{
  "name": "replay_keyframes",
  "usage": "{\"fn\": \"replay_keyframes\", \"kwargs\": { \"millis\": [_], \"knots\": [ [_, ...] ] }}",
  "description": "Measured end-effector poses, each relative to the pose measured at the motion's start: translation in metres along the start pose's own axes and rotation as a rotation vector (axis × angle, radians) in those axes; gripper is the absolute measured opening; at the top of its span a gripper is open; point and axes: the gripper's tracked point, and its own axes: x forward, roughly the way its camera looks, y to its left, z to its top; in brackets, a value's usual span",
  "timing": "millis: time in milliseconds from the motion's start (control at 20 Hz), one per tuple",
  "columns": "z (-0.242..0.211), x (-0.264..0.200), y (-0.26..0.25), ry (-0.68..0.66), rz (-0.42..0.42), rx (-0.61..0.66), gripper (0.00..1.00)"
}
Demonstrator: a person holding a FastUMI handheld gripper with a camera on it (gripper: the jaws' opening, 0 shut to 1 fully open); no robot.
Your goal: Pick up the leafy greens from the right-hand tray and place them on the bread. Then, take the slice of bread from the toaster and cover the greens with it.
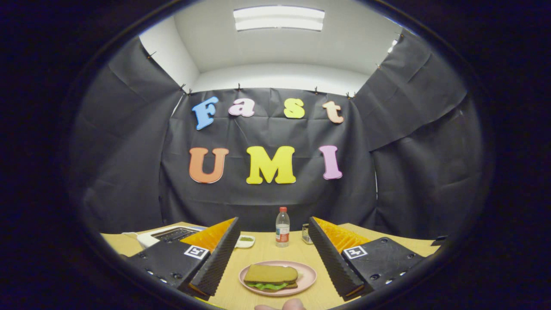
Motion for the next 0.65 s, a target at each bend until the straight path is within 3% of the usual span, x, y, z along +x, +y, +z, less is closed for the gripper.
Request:
{"fn": "replay_keyframes", "kwargs": {
  "millis": [650],
  "knots": [
    [-0.0028, 0.0056, 0.0013, -0.001, -0.006, -0.008, 0.97]
  ]
}}
